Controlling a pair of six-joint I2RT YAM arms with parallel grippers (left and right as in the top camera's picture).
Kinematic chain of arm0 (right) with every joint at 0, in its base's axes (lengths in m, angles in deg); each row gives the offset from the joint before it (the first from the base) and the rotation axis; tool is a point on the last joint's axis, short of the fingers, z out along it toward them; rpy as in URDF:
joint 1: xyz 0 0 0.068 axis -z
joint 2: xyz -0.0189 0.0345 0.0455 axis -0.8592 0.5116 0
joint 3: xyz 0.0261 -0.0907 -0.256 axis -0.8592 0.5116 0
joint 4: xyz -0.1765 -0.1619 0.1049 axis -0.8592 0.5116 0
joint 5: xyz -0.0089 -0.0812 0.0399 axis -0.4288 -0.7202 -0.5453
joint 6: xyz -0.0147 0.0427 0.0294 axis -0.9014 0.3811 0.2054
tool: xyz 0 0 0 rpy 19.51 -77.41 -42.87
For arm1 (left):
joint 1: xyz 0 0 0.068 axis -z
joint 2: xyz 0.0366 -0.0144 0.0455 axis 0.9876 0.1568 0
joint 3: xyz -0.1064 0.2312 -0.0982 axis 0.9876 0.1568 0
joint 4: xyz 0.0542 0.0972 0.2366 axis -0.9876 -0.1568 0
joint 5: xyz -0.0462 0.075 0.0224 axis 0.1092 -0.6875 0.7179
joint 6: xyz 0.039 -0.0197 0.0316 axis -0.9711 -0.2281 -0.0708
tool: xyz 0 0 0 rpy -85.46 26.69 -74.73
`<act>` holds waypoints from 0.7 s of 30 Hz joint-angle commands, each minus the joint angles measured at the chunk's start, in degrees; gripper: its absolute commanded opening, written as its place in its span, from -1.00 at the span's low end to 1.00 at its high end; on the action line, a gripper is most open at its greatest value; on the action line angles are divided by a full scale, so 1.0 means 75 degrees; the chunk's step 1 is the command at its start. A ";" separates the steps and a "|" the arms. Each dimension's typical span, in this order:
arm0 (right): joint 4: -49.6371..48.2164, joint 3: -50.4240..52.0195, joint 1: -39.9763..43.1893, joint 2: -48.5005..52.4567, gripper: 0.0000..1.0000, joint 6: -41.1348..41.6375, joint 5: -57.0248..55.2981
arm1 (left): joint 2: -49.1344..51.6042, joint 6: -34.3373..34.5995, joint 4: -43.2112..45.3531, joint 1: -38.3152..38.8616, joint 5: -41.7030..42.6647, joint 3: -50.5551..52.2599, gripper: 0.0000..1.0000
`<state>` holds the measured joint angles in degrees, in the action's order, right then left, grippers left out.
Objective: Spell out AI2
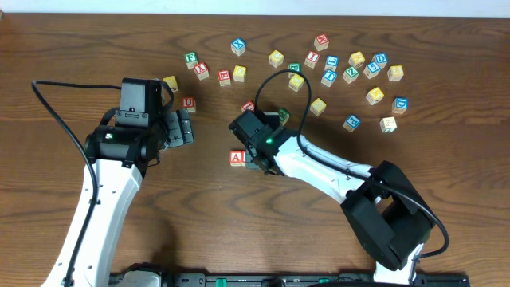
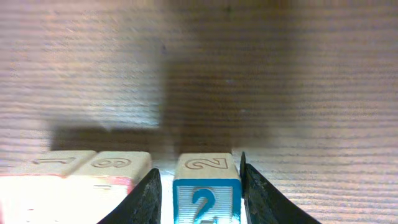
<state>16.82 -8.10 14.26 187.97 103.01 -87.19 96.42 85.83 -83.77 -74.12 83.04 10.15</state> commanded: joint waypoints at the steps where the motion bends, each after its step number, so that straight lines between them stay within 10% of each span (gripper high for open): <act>1: 0.0085 -0.0312 -0.0047 -0.0166 -0.28 -0.0157 -0.0286 | 0.0000 -0.0108 -0.0017 -0.0026 0.0090 -0.0052 0.82; 21: 0.0766 -0.0589 0.0146 -0.0169 -0.32 0.0291 -0.1530 | 0.0000 -0.0108 -0.0015 -0.0026 0.0087 -0.0052 0.81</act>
<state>21.63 -11.35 14.55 187.95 102.99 -94.12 96.42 85.83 -83.81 -74.12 83.06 10.17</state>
